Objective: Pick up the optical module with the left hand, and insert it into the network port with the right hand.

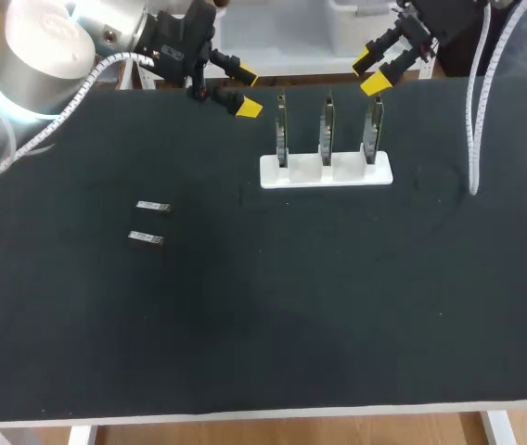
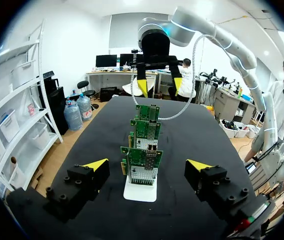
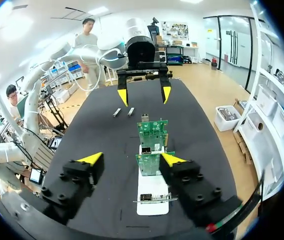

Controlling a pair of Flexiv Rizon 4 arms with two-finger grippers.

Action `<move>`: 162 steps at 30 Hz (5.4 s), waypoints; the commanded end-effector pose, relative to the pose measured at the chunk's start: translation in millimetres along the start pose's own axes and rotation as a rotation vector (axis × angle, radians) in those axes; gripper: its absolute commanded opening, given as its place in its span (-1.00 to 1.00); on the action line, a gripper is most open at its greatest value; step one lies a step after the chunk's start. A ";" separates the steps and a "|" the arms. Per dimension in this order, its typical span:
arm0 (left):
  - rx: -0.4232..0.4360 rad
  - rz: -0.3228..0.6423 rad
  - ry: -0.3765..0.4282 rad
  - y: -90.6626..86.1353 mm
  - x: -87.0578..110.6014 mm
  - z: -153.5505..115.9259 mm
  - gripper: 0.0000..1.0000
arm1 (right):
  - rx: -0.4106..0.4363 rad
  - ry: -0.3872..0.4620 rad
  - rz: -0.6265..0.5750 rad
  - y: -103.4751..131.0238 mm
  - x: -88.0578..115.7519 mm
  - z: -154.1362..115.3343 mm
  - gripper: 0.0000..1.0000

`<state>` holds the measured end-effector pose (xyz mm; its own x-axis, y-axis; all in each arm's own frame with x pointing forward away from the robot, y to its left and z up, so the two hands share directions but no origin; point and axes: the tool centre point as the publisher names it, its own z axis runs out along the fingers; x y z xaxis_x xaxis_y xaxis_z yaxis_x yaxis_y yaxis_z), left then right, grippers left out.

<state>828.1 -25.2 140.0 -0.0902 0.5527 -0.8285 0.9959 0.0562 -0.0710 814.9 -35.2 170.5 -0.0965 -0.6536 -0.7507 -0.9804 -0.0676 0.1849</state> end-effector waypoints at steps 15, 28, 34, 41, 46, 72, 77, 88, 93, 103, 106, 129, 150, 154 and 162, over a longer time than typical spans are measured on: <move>0.083 0.110 0.237 -4.9 32.9 -54.7 1.00 | -0.283 0.004 0.002 -8.2 -2.2 -1.7 1.00; 0.227 0.169 0.487 -38.9 74.8 -68.5 1.00 | -0.283 0.004 0.002 -8.2 -2.2 -1.7 1.00; 0.244 0.146 0.604 -56.2 102.9 -61.2 1.00 | -0.283 0.004 0.002 -8.2 -2.2 -1.7 1.00; 0.247 0.139 0.671 -65.2 120.7 -65.4 1.00 | -0.283 0.004 0.002 -8.2 -2.2 -1.7 1.00; 0.243 0.139 0.696 -66.2 127.3 -70.8 1.00 | -0.283 0.004 0.002 -8.2 -2.2 -1.7 1.00; 0.253 0.311 0.856 -56.7 120.3 -42.3 1.00 | -0.283 0.004 0.002 -8.2 -2.2 -1.7 1.00; 0.245 0.299 0.873 -59.1 134.1 -45.1 1.00 | -0.283 0.004 0.002 -8.2 -2.2 -1.7 1.00; 0.177 0.263 0.936 -66.2 154.6 -53.4 1.00 | -0.283 0.004 0.002 -8.2 -2.2 -1.7 1.00; 0.164 0.226 0.940 -66.4 165.4 -62.3 1.00 | -0.283 0.004 0.002 -8.2 -2.2 -1.7 1.00; 0.123 0.182 0.945 -63.2 177.8 -79.8 1.00 | -0.283 0.004 0.002 -8.2 -2.2 -1.7 1.00; 0.124 0.180 0.944 -63.3 179.9 -82.0 1.00 | -0.283 0.004 0.002 -8.2 -2.2 -1.7 1.00; 0.103 0.281 1.003 -58.1 163.5 -67.8 1.00 | -0.283 0.004 0.002 -8.2 -2.2 -1.7 1.00; 0.067 0.166 1.021 -62.3 199.4 -78.6 1.00 | -0.283 0.004 0.002 -8.2 -2.2 -1.7 1.00; 0.069 0.156 1.022 -62.0 204.6 -81.9 1.00 | -0.283 0.004 0.002 -8.2 -2.2 -1.7 1.00; 0.071 0.136 1.029 -61.1 213.8 -82.3 1.00 | -0.283 0.004 0.002 -8.2 -2.2 -1.7 1.00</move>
<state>747.6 157.1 15.0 0.0940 0.9949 0.0375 0.9931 -0.0911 -0.0741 815.0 -35.0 170.6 -0.0962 -0.6542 -0.7502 -0.9806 -0.0670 0.1843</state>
